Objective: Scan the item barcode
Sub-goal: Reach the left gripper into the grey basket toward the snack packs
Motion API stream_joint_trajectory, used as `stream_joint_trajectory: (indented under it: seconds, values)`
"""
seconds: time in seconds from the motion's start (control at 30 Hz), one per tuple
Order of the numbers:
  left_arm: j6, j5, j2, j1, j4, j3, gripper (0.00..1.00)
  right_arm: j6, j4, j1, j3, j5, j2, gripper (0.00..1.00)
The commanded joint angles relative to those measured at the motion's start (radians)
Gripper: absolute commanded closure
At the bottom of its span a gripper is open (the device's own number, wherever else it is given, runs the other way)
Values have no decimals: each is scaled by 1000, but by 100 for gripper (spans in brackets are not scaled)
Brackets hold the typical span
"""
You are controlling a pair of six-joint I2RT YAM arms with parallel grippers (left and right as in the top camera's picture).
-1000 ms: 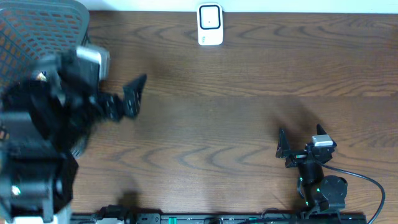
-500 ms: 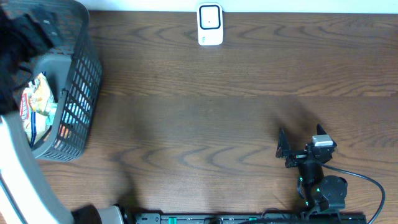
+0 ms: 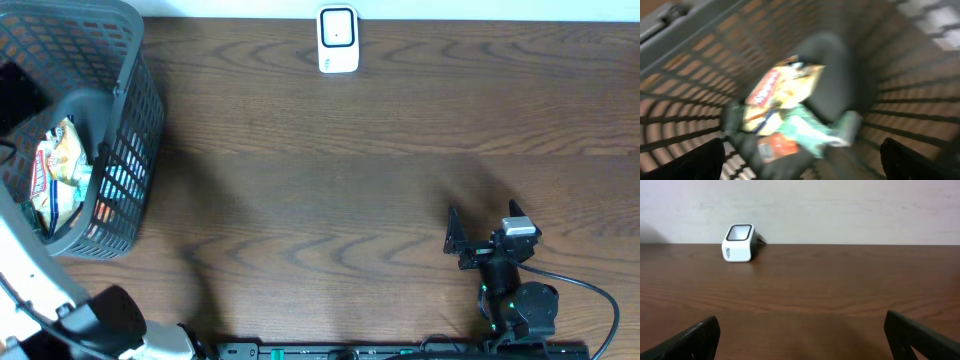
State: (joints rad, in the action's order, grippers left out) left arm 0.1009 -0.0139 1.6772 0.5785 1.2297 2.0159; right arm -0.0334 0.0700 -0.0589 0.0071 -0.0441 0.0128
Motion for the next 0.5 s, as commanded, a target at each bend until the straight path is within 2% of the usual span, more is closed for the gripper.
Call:
stream_joint_trajectory:
  seconds: [0.0,0.37,0.47]
  values:
    - [-61,165,63,-1,-16,-71,2,-7,5,8,-1,8,0,1]
    - [-259,169,193,-2,-133,-204,2,-7,5,8,-1,8,0,1]
    - [-265,240,244,-2,-157,-208,2,-7,5,8,-1,8,0,1]
